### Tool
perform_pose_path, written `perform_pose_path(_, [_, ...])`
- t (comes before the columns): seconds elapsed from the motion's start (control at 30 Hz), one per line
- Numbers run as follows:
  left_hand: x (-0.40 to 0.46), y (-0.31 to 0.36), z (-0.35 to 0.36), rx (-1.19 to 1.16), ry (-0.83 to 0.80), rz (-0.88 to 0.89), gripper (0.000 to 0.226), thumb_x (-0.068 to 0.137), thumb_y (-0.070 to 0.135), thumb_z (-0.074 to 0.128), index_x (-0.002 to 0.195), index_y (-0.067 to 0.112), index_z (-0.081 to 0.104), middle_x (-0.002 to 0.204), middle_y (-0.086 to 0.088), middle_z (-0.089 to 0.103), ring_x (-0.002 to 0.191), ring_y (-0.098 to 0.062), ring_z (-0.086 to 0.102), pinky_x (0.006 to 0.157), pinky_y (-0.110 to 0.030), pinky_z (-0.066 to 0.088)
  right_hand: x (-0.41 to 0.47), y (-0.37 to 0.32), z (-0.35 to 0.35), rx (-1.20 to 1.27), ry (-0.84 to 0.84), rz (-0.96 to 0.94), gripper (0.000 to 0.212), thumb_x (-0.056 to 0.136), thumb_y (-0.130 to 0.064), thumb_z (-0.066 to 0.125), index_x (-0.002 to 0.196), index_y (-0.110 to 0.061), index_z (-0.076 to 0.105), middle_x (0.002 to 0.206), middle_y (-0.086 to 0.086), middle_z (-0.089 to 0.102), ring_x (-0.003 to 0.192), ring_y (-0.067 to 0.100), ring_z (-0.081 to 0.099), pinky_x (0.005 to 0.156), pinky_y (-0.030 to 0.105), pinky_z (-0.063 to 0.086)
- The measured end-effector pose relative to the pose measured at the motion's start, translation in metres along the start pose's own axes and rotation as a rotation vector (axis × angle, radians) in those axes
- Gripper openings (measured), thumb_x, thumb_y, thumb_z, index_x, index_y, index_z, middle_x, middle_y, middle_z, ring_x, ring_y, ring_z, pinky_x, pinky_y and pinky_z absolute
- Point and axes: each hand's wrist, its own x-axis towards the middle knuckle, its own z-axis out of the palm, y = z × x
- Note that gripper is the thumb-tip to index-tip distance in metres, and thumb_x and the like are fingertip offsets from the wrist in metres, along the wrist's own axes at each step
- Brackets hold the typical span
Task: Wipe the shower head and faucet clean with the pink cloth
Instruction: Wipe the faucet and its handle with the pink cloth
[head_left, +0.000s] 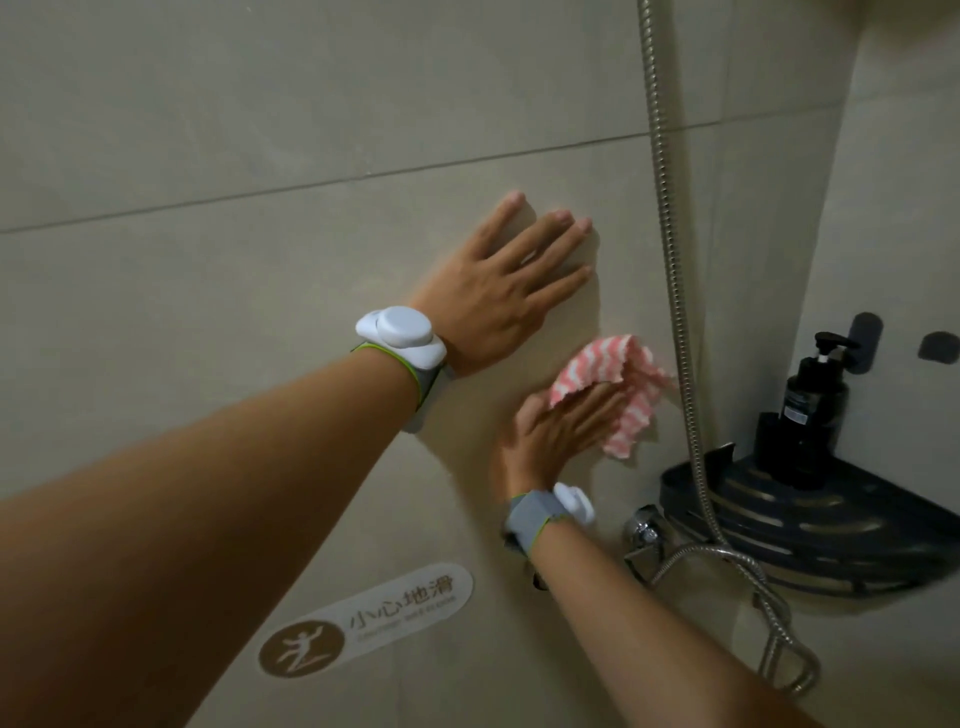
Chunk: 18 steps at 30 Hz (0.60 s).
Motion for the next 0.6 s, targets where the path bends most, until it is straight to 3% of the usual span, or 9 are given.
perform_pose_path(0.1, [0.002, 0.001, -0.004, -0.030, -0.031, 0.001, 0.053, 0.107, 0.028, 0.033, 0.159, 0.019, 0.041, 0.168, -0.015, 0.029, 0.156, -0.035, 0.029, 0.127, -0.064, 0.017, -0.062, 0.008, 0.006, -0.140, -0.147, -0.369, 0.075, 0.095, -0.029, 0.037, 0.153, 0.011, 0.012, 0.160, 0.035, 0.004, 0.147, 0.057, 0.010, 0.118, 0.068, 0.008])
perform_pose_path(0.17, [-0.001, 0.000, -0.010, -0.087, -0.071, -0.016, 0.053, 0.109, 0.029, 0.028, 0.161, 0.024, 0.035, 0.170, -0.008, 0.025, 0.158, -0.028, 0.025, 0.130, -0.058, 0.011, -0.103, 0.003, 0.013, -0.239, -0.357, -0.576, 0.070, 0.086, -0.026, 0.051, 0.143, 0.011, 0.034, 0.155, 0.039, 0.022, 0.139, 0.061, 0.022, 0.114, 0.073, 0.012])
perform_pose_path(0.23, [-0.008, -0.007, -0.022, -0.136, -0.099, -0.023, 0.051, 0.111, 0.028, 0.024, 0.162, 0.026, 0.034, 0.171, -0.002, 0.024, 0.158, -0.021, 0.025, 0.130, -0.053, 0.011, -0.125, -0.017, 0.018, -0.254, -0.498, -0.744, 0.047, 0.083, -0.028, 0.051, 0.122, -0.002, 0.052, 0.138, 0.027, 0.041, 0.126, 0.053, 0.039, 0.112, 0.073, 0.015])
perform_pose_path(0.33, [-0.019, -0.025, -0.034, -0.181, 0.031, -0.056, 0.045, 0.108, 0.015, 0.037, 0.150, 0.017, 0.055, 0.161, -0.007, 0.044, 0.151, -0.026, 0.042, 0.127, -0.057, 0.025, -0.126, -0.057, 0.032, -0.184, -0.467, -0.950, 0.021, 0.083, -0.028, 0.051, 0.099, -0.015, 0.051, 0.113, 0.016, 0.040, 0.106, 0.040, 0.045, 0.115, 0.068, 0.011])
perform_pose_path(0.4, [-0.030, -0.042, -0.039, -0.147, 0.087, -0.104, 0.042, 0.106, 0.012, 0.043, 0.145, 0.015, 0.061, 0.157, -0.009, 0.050, 0.147, -0.028, 0.047, 0.124, -0.059, 0.030, -0.122, -0.066, 0.043, -0.114, -0.462, -1.004, 0.022, 0.087, -0.029, 0.051, 0.108, -0.023, 0.049, 0.115, 0.012, 0.043, 0.104, 0.038, 0.045, 0.112, 0.070, 0.018])
perform_pose_path(0.47, [-0.052, -0.061, -0.045, -0.099, 0.041, -0.104, 0.043, 0.107, 0.014, 0.041, 0.146, 0.017, 0.059, 0.158, -0.011, 0.047, 0.149, -0.029, 0.044, 0.124, -0.060, 0.029, -0.134, -0.057, 0.048, -0.107, -0.508, -1.110, 0.046, 0.093, -0.034, 0.050, 0.137, -0.028, 0.040, 0.141, 0.008, 0.041, 0.115, 0.039, 0.045, 0.110, 0.062, 0.025])
perform_pose_path(0.53, [-0.075, -0.072, -0.047, -0.056, -0.009, -0.052, 0.042, 0.110, 0.019, 0.039, 0.147, 0.018, 0.058, 0.160, -0.013, 0.044, 0.151, -0.031, 0.041, 0.124, -0.062, 0.027, -0.151, -0.031, 0.045, -0.096, -0.592, -1.257, 0.059, 0.095, -0.033, 0.051, 0.151, -0.030, 0.033, 0.157, -0.001, 0.032, 0.127, 0.036, 0.043, 0.113, 0.055, 0.020])
perform_pose_path(0.6, [-0.088, -0.072, -0.044, 0.005, -0.051, -0.008, 0.041, 0.110, 0.023, 0.041, 0.146, 0.019, 0.059, 0.161, -0.015, 0.043, 0.151, -0.033, 0.040, 0.123, -0.063, 0.029, -0.156, -0.002, 0.037, -0.161, -0.714, -1.313, 0.067, 0.089, -0.032, 0.057, 0.153, -0.036, 0.035, 0.156, -0.005, 0.036, 0.130, 0.034, 0.043, 0.119, 0.050, 0.015])
